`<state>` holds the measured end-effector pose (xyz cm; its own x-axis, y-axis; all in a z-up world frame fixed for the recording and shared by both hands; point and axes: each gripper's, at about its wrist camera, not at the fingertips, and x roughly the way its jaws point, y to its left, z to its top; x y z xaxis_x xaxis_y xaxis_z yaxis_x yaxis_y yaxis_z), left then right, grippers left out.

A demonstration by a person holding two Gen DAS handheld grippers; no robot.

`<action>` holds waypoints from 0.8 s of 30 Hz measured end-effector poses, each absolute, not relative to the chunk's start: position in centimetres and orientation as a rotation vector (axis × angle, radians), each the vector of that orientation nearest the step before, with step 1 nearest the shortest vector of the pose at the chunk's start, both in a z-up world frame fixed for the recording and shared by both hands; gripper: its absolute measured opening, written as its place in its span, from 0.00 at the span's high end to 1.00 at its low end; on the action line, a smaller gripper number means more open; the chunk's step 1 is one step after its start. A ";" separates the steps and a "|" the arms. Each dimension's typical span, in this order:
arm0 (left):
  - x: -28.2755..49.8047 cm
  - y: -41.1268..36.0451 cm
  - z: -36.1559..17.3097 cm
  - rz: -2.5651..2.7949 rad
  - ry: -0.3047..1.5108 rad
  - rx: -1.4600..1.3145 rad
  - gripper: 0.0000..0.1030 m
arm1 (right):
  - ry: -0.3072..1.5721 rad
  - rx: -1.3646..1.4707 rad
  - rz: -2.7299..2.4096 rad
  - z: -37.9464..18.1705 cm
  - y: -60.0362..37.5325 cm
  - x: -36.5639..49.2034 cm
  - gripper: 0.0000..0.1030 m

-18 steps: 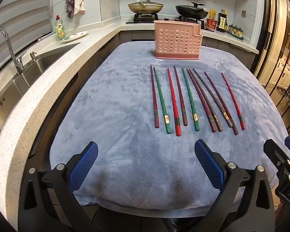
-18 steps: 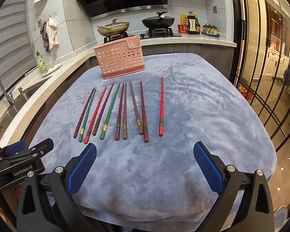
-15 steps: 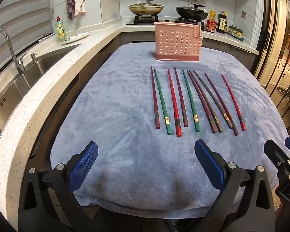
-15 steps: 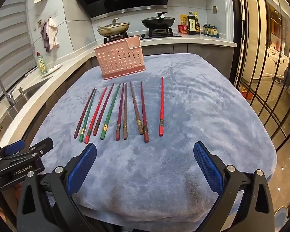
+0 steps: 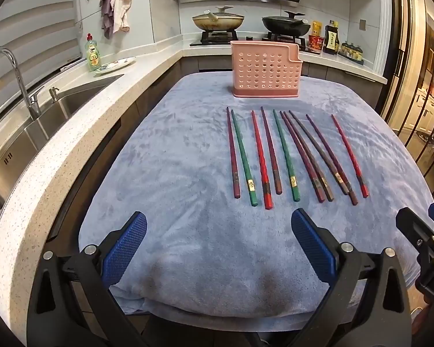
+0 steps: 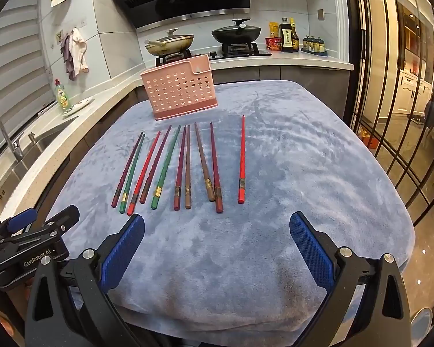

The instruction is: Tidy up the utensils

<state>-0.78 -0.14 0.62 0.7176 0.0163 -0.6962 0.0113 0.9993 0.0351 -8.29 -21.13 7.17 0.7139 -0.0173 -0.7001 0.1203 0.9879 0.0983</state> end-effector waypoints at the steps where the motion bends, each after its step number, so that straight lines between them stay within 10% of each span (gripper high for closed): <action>1: -0.8 -0.1 0.6 0.002 0.770 0.039 0.07 | 0.772 0.141 -0.077 7.2 -21.1 -8.2 0.07; 24: -0.5 0.2 0.1 0.003 0.799 0.032 0.07 | 0.772 0.149 -0.074 6.9 -21.2 -8.4 0.07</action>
<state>-0.51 0.18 0.07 0.6976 0.0154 -0.7163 0.0092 0.9995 0.0304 -8.36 -21.20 6.88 0.7146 -0.0118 -0.6994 0.1207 0.9869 0.1066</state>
